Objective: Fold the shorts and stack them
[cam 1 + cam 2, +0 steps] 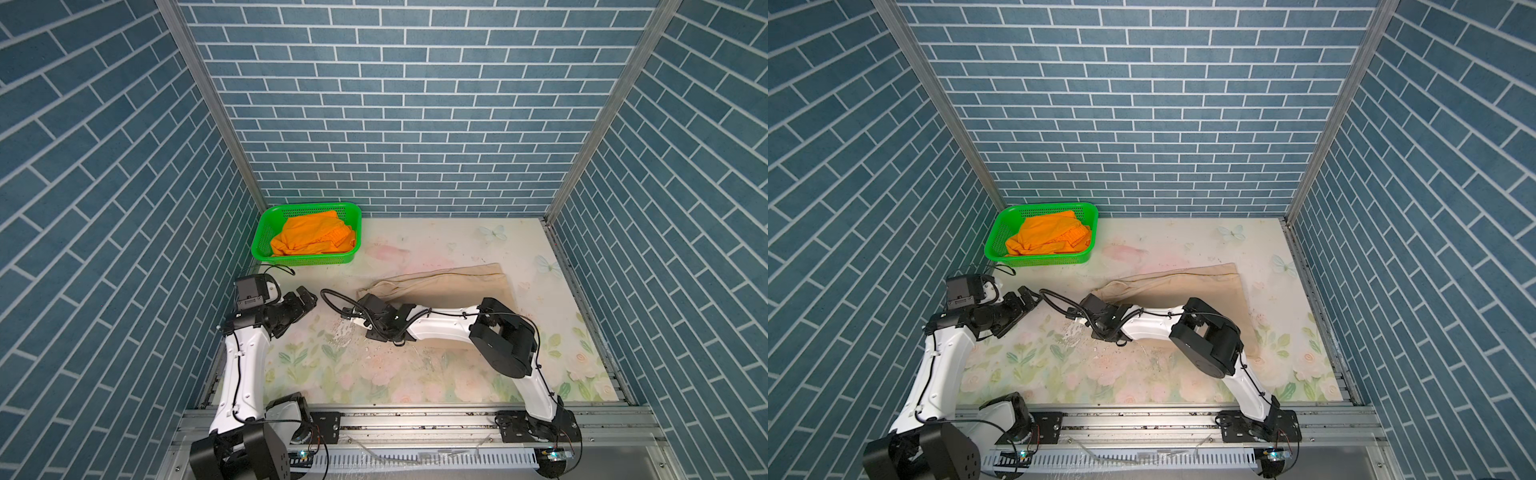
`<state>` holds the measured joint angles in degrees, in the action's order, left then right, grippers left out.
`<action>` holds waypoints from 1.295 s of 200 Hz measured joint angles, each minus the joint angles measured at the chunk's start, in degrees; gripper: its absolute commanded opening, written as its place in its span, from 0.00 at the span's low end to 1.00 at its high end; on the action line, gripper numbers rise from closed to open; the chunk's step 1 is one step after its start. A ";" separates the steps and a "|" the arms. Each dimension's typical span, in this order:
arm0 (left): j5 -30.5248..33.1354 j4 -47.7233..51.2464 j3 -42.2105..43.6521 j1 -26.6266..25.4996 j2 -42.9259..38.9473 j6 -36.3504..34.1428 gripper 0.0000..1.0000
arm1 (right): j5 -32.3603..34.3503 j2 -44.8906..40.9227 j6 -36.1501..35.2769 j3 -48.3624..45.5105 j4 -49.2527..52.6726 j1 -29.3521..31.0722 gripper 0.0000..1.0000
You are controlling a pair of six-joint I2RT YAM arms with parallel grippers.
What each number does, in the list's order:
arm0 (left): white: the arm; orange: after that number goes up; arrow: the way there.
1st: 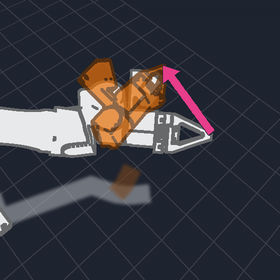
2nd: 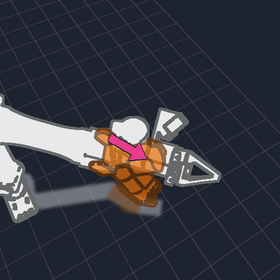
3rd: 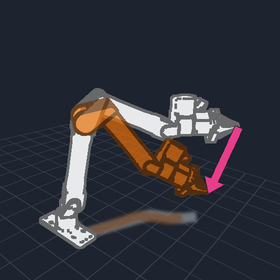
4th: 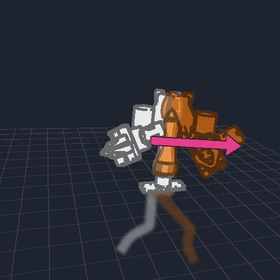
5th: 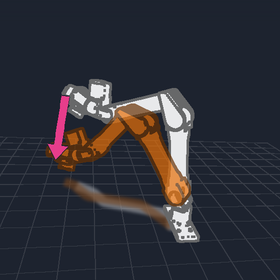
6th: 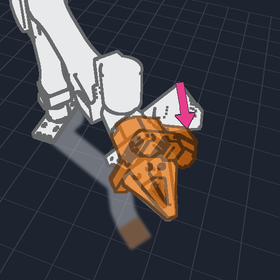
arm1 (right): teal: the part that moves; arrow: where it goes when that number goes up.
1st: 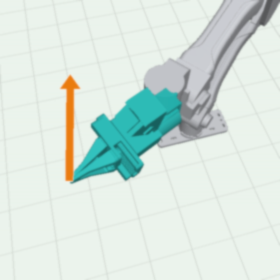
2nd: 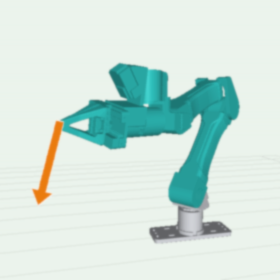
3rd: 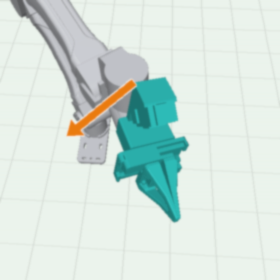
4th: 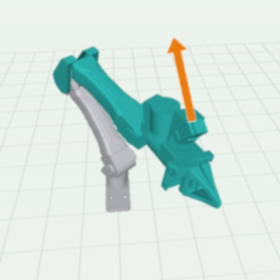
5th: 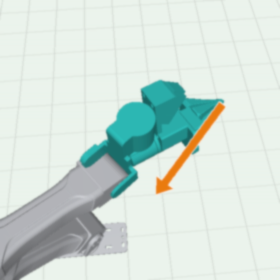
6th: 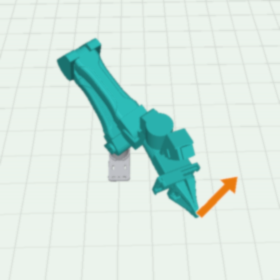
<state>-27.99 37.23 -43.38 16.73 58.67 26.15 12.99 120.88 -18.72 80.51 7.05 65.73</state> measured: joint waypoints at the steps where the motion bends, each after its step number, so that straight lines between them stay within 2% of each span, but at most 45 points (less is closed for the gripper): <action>1: -0.13 -0.20 0.15 -0.07 0.02 0.13 1.00 | -0.11 -0.09 0.07 -0.15 -0.15 -0.04 0.00; 48: -5.90 -15.45 9.44 -6.62 4.13 9.51 1.00 | -4.46 -3.13 3.50 -6.54 -8.61 -1.03 0.00; 77: -8.17 -25.18 10.88 -11.96 9.35 13.97 1.00 | -5.60 -3.52 4.00 -8.92 -12.39 -1.25 0.00; 110: -10.71 -36.30 13.11 -14.93 16.44 18.49 1.00 | -6.40 -5.03 4.96 -12.00 -16.48 -1.27 0.00; 145: -10.67 -41.75 13.18 -18.84 21.55 20.94 1.00 | -6.60 -6.08 5.60 -13.35 -19.15 -1.33 0.00; 222: -9.88 -50.82 11.67 -22.99 28.41 23.96 1.00 | -7.26 -7.43 6.80 -16.06 -23.28 -1.68 0.00; 259: -10.29 -52.00 11.67 -25.92 29.22 24.28 0.88 | -7.23 -8.31 6.91 -16.31 -26.82 -1.66 0.00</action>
<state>-38.28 -14.76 -31.70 -9.19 87.90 50.43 5.76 112.57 -11.81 64.20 -19.77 64.07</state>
